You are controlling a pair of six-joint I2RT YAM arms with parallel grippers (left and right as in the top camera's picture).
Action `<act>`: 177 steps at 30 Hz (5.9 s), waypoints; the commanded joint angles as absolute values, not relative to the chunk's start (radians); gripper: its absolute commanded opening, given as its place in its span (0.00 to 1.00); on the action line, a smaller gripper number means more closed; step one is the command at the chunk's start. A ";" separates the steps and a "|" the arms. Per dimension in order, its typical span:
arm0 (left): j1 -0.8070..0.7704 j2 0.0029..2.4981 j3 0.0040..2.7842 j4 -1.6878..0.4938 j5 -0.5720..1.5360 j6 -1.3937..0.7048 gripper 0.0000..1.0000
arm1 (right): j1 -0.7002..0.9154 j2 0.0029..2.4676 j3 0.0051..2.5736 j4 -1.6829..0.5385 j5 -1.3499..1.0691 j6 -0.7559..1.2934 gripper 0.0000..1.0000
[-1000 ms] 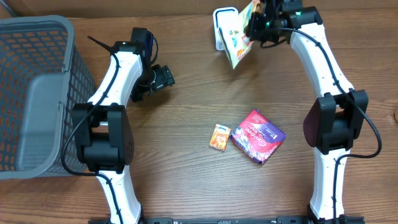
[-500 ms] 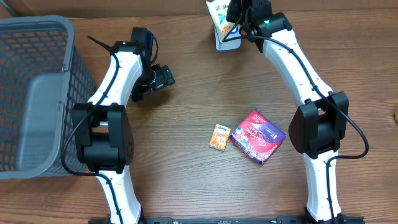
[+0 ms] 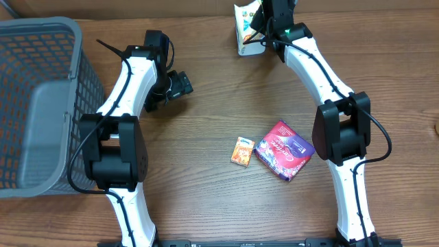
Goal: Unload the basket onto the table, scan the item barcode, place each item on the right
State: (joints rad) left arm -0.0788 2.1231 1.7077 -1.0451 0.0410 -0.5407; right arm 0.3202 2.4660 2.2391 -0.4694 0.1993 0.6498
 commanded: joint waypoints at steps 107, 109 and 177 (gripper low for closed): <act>-0.084 2.120 1.711 -1.042 0.042 -0.531 1.00 | 0.317 2.080 1.695 -1.294 -0.389 -0.077 1.00; -0.084 2.120 1.711 -1.042 0.042 -0.531 1.00 | 0.355 2.080 1.695 -1.260 -0.406 -0.039 1.00; -0.084 2.120 1.711 -1.042 0.042 -0.531 1.00 | 0.448 2.080 1.663 -0.879 -0.192 0.245 0.39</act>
